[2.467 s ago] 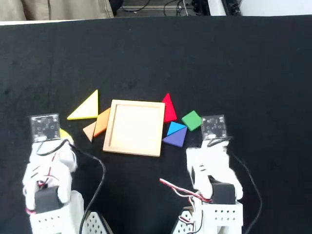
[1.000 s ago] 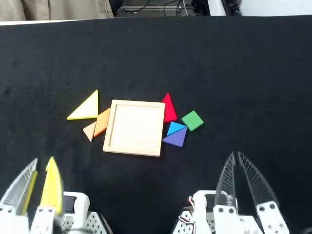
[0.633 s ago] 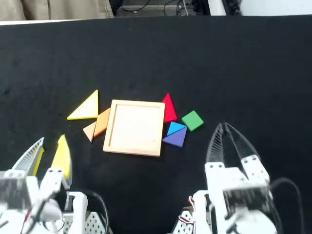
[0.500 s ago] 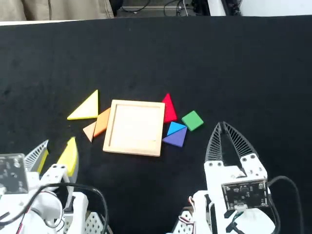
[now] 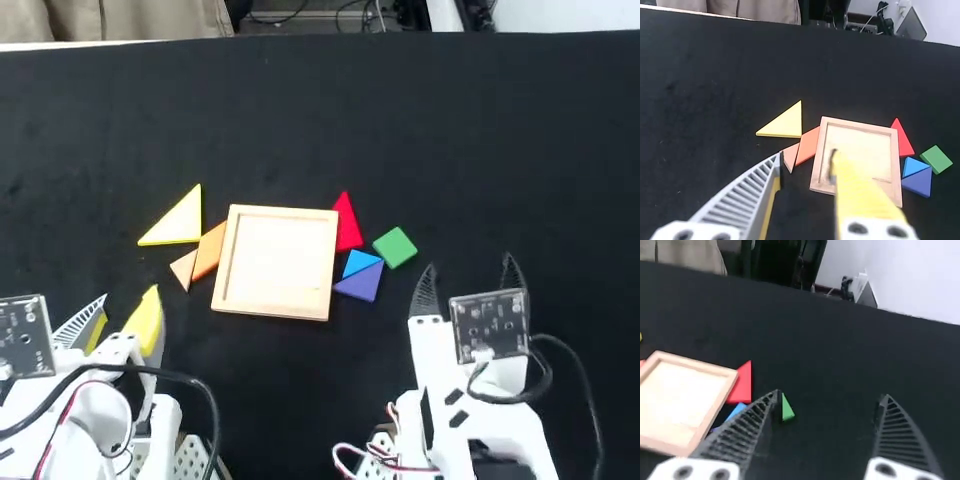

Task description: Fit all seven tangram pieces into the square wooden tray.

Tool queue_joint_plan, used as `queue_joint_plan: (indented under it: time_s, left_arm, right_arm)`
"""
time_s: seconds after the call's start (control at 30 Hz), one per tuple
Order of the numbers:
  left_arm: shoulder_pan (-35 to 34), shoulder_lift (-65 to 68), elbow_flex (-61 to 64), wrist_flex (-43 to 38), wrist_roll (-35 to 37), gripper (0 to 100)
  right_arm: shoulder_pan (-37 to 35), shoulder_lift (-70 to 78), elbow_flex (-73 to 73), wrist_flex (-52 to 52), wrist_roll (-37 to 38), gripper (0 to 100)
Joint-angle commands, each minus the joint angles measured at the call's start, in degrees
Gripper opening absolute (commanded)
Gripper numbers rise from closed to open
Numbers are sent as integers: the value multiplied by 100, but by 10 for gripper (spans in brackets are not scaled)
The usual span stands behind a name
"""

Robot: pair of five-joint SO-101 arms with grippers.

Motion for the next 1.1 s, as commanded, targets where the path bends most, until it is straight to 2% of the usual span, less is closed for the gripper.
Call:
queue_joint_plan:
  time_s: [0.0, 0.07, 0.13, 0.17, 0.2, 0.27, 0.43, 0.53, 0.63, 0.77, 0.9, 1.07]
  left_arm:
    - [40, 141, 22, 35, -141, 125]
    - [75, 149, 66, 35, -158, 107]
    - [84, 97, 48, 35, -158, 83]
    - [84, 97, 31, 35, -158, 68]
    - [75, 97, 40, 35, -176, 49]
    - [40, 88, 84, 35, -413, 25]
    - [31, 334, -75, 35, -818, 28]
    - [31, 1213, -277, 35, -1196, 28]
    - [66, 2716, -664, 35, -1477, 28]
    - [66, 4659, -1754, 35, -1495, 29]
    - [75, 5556, -2738, 35, -1380, 29]
    - [75, 6312, -3125, 35, -800, 29]
  right_arm:
    - [44, -374, -84, 70, -62, 272]
    - [44, -321, -75, 79, -62, 205]
    - [114, -312, -75, 18, -35, 96]
    - [264, -312, -75, -26, -26, 28]
    - [448, -312, -101, -35, -18, 5]
    - [879, -356, -198, -26, 141, 58]
    - [1881, -321, -585, -615, 1196, 11]
    - [2189, -303, -716, -870, 1345, 13]
    - [2189, -110, -760, -888, 1345, 11]
    - [2189, 699, -1077, -1081, 1345, 11]
    - [1987, 1965, -1930, -1081, 1187, 11]
    - [1090, 3978, -3213, -519, 853, 11]
